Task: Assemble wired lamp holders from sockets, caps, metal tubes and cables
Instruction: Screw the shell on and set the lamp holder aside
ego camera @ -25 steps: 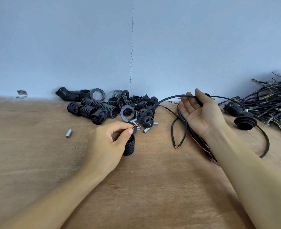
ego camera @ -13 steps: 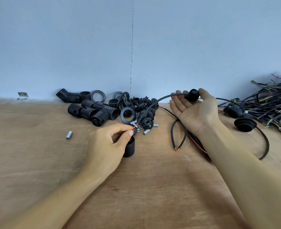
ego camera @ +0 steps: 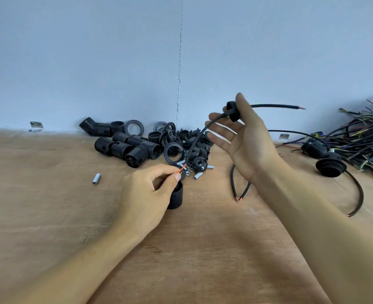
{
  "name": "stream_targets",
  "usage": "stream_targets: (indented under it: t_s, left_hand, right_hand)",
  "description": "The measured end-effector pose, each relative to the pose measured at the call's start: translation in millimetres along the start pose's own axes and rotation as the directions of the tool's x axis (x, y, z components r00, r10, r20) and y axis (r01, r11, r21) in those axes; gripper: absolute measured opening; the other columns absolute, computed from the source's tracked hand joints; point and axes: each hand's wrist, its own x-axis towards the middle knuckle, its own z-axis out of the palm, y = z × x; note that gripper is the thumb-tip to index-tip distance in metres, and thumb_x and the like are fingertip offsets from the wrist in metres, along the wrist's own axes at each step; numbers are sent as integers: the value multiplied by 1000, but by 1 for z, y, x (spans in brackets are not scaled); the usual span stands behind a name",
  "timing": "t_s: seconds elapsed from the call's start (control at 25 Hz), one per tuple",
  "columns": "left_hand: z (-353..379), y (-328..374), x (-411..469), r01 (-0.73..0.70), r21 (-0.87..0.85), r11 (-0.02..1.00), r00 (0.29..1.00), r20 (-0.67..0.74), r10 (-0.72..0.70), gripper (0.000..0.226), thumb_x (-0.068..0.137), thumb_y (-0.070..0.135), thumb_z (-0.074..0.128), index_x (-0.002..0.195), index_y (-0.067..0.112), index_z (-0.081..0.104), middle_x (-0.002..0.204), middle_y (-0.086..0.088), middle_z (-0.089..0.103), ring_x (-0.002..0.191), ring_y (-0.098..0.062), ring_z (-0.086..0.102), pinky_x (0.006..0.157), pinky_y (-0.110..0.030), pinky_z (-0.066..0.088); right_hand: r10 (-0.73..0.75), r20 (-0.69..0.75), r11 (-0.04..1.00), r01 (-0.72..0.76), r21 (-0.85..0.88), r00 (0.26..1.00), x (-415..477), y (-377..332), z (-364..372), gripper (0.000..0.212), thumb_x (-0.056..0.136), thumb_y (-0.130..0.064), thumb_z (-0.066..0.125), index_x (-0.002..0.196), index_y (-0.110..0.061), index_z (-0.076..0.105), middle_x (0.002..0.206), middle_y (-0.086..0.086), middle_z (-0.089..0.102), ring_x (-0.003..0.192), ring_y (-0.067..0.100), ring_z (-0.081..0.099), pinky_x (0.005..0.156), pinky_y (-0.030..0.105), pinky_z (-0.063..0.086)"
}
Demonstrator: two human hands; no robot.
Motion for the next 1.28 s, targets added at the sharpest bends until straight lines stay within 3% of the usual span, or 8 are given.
stream_targets:
  t_s: [0.24, 0.36, 0.48, 0.72, 0.88, 1.0, 1.16, 1.28]
  left_hand:
    - [0, 1, 0, 5, -30, 1000, 1000, -3, -6, 17, 93, 15, 74, 92, 31, 81, 85, 23, 77, 84, 6, 71, 72, -5, 47]
    - [1, 2, -1, -5, -32, 999, 1000, 0, 5, 16, 93, 15, 74, 95, 28, 82, 86, 23, 77, 85, 7, 71, 73, -5, 48]
    - [0, 3, -1, -25, -43, 999, 1000, -9, 24, 20, 93, 13, 72, 95, 30, 81, 88, 24, 77, 88, 6, 71, 76, -7, 48]
    - [-2, 2, 0, -25, -43, 999, 999, 19, 26, 17, 94, 14, 72, 92, 28, 82, 87, 18, 78, 89, -3, 73, 81, -22, 55]
    - [-6, 2, 1, -8, -65, 998, 999, 43, 10, 20, 92, 16, 74, 88, 34, 82, 86, 22, 77, 88, 4, 71, 74, -7, 48]
    - [-17, 4, 6, 36, -54, 998, 978, 209, -24, 21, 89, 21, 79, 89, 42, 78, 92, 27, 76, 94, 7, 70, 80, -7, 49]
    - [-38, 7, 18, -11, 93, 996, 867, 497, -37, 46, 72, 41, 81, 117, 42, 72, 114, 27, 73, 110, 8, 66, 99, -25, 49]
    - [-42, 4, 20, -114, 322, 940, 885, 462, -51, 50, 69, 47, 89, 113, 47, 67, 107, 35, 68, 99, 17, 61, 85, -7, 45]
  right_hand:
    - [-31, 184, 909, 105, -404, 982, -19, 18, 14, 38, 98, -51, 54, 101, -15, 67, 89, 5, 77, 76, 17, 72, 70, 30, 59]
    - [-35, 254, 813, 176, -555, 967, -29, 33, 17, 47, 95, -57, 54, 101, -13, 69, 89, 3, 76, 79, 18, 72, 75, 38, 58]
    - [-17, 313, 739, 222, -635, 950, -36, 45, 14, 43, 95, -59, 50, 98, -22, 71, 92, 0, 75, 84, 17, 72, 80, 40, 58]
    - [51, 290, 687, 177, -705, 956, -42, 57, 8, 50, 102, -55, 41, 104, -15, 72, 92, 10, 72, 89, 30, 67, 84, 53, 55]
    - [-15, 289, 652, 228, -723, 957, -41, 61, 7, 48, 104, -47, 45, 102, -7, 71, 88, 7, 72, 83, 23, 68, 85, 52, 54]
    - [-14, 257, 696, 194, -692, 966, -41, 61, 6, 41, 103, -43, 48, 102, -11, 74, 82, 4, 73, 77, 21, 69, 85, 51, 56]
    - [-18, 242, 697, 186, -692, 970, -39, 62, 5, 47, 99, -47, 49, 96, -7, 73, 82, 7, 74, 80, 24, 70, 85, 53, 55]
    - [-21, 241, 696, 187, -693, 970, -40, 62, 5, 48, 100, -47, 49, 96, -7, 74, 84, 8, 73, 81, 26, 69, 85, 53, 55]
